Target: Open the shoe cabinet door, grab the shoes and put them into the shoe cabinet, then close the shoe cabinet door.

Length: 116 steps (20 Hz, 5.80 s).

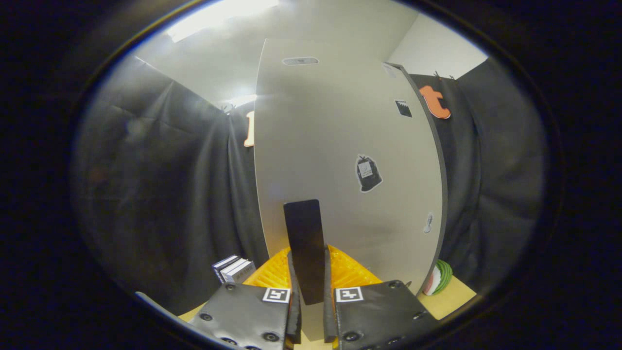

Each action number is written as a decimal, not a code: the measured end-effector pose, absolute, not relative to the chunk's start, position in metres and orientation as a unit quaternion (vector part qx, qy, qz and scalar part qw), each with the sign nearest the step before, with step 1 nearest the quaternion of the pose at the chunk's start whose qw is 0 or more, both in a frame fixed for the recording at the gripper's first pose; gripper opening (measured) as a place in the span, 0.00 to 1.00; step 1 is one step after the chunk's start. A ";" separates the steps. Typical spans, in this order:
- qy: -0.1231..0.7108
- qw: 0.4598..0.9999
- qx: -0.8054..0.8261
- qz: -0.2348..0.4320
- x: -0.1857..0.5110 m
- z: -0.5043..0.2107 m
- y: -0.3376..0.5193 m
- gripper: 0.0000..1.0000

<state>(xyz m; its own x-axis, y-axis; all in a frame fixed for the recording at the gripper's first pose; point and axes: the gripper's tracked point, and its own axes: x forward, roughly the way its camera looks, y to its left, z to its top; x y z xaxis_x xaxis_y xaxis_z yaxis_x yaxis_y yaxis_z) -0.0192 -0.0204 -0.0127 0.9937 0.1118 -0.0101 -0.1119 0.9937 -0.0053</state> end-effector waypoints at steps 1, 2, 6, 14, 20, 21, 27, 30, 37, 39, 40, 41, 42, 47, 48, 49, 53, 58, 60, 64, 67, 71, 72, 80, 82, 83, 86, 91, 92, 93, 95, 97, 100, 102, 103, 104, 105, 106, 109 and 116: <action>0.006 0.998 -0.002 0.062 -0.025 -0.011 -0.025 0.19; 0.007 0.998 -0.002 0.068 -0.029 -0.008 -0.029 0.19; 0.008 0.996 -0.003 0.090 -0.034 -0.003 -0.048 0.19; 0.008 0.996 0.000 0.092 -0.055 0.009 -0.093 0.19; 0.003 0.998 -0.011 0.067 -0.091 0.016 -0.141 0.18; 0.001 0.998 -0.012 0.059 -0.097 0.017 -0.150 0.18; 0.002 1.000 -0.008 0.014 -0.105 0.019 -0.209 0.17; -0.003 1.000 -0.011 -0.017 -0.108 0.026 -0.237 0.09; -0.013 0.996 -0.015 -0.089 -0.126 0.033 -0.300 0.04; -0.019 0.994 -0.015 -0.110 -0.140 0.036 -0.315 0.05; -0.022 0.992 -0.015 -0.122 -0.140 0.038 -0.325 0.05; -0.025 0.991 -0.014 -0.132 -0.147 0.039 -0.333 0.05; -0.028 0.990 -0.013 -0.136 -0.152 0.041 -0.336 0.06; -0.052 0.991 -0.030 -0.120 -0.167 0.048 -0.319 0.07; -0.050 0.994 -0.021 -0.097 -0.172 0.044 -0.306 0.07; -0.042 0.996 -0.015 -0.074 -0.178 0.035 -0.292 0.07; -0.017 0.999 -0.039 -0.002 -0.196 -0.005 -0.247 0.07; 0.061 0.997 -0.017 0.047 -0.182 -0.093 -0.214 0.09; 0.088 0.994 -0.020 0.061 -0.170 -0.130 -0.210 0.13; 0.133 0.988 -0.045 0.061 -0.144 -0.212 -0.213 0.16; 0.184 0.980 -0.055 0.052 -0.126 -0.283 -0.223 0.16; 0.232 0.970 -0.058 0.039 -0.105 -0.349 -0.235 0.25; 0.241 0.968 -0.060 0.039 -0.101 -0.361 -0.237 0.25; 0.315 0.947 -0.058 0.011 -0.087 -0.449 -0.253 0.25; 0.330 0.943 -0.048 0.012 -0.089 -0.463 -0.253 0.25; 0.336 0.941 -0.045 0.016 -0.090 -0.469 -0.250 0.25; 0.339 0.939 -0.050 0.021 -0.086 -0.481 -0.245 0.24; 0.334 0.940 -0.059 0.020 -0.064 -0.497 -0.240 0.25; 0.332 0.941 -0.064 0.019 -0.060 -0.501 -0.240 0.26; 0.326 0.943 -0.064 0.020 -0.056 -0.500 -0.239 0.25; 0.312 0.947 -0.067 0.022 -0.056 -0.500 -0.239 0.24; 0.304 0.949 -0.074 0.021 -0.054 -0.500 -0.239 0.24; 0.299 0.951 -0.076 0.017 -0.062 -0.496 -0.237 0.11; 0.299 0.951 -0.083 0.015 -0.056 -0.500 -0.238 0.04; 0.299 0.951 -0.081 0.014 -0.055 -0.500 -0.236 0.03; 0.297 0.952 -0.075 0.010 -0.052 -0.498 -0.233 0.03; 0.303 0.951 -0.070 0.007 -0.052 -0.497 -0.232 0.03; 0.300 0.951 -0.067 0.006 -0.050 -0.493 -0.232 0.03; 0.297 0.953 -0.056 0.003 -0.045 -0.483 -0.228 0.03; 0.293 0.956 0.000 -0.010 -0.039 -0.451 -0.225 0.02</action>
<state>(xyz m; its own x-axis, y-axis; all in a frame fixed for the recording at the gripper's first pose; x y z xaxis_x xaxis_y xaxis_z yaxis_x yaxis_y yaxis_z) -0.0394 -0.2246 -0.4509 0.8280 -0.0198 -0.5604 0.0196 0.9998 -0.0064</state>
